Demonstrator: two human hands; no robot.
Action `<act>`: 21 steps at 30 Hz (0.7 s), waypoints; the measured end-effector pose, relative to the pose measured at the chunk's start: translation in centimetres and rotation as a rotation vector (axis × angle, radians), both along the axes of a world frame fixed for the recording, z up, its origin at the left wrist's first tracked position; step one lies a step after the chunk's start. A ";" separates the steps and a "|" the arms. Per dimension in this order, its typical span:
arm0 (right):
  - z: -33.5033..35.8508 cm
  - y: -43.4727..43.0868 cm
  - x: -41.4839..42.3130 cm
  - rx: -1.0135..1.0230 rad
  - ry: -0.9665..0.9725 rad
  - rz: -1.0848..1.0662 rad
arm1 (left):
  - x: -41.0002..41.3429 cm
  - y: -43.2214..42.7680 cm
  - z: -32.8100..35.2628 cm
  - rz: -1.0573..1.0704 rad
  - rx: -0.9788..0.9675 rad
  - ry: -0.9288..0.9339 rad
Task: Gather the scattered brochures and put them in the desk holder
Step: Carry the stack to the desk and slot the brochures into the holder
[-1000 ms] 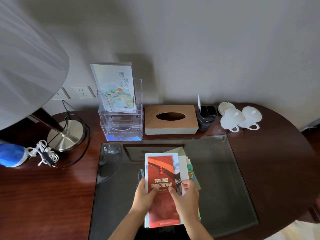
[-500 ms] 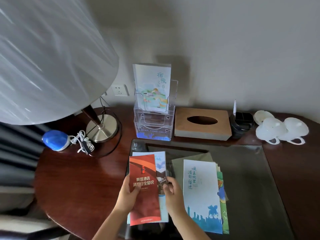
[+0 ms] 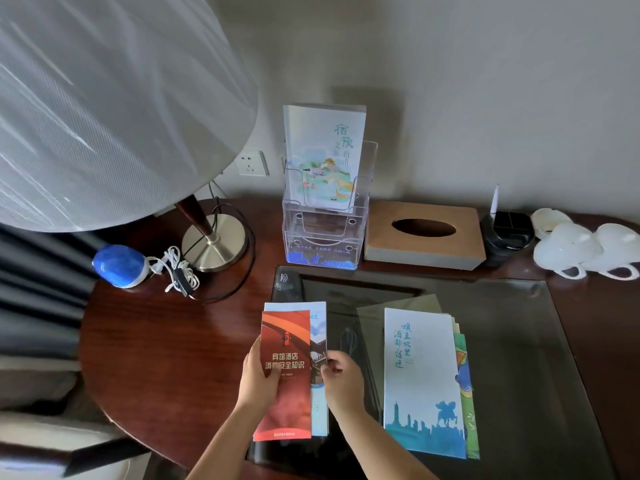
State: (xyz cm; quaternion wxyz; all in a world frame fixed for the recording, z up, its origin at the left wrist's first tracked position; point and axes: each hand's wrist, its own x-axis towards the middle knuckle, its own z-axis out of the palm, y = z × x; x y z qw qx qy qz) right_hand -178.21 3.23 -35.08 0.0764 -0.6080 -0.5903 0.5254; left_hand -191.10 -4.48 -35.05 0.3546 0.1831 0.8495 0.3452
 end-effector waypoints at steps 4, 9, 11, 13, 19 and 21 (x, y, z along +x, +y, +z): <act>0.1 -0.3 -0.4 0.137 -0.135 0.043 | 0.1 0.5 -0.3 -0.021 -0.095 0.093; 0.1 -0.7 -0.3 0.254 -0.188 0.085 | 1.3 1.1 0.5 -0.018 -0.316 0.368; 0.1 -0.6 -0.1 0.285 -0.195 0.093 | 1.7 1.3 0.6 -0.012 -0.314 0.361; 0.2 -0.3 0.0 0.289 -0.174 0.089 | 1.7 1.4 0.7 -0.022 -0.331 0.355; 2.7 2.1 4.1 0.423 -0.061 -0.121 | 3.5 2.9 2.0 -0.050 -0.040 0.471; 3.1 3.7 8.0 0.498 -0.089 -0.236 | 6.2 4.2 2.6 -0.178 0.093 0.345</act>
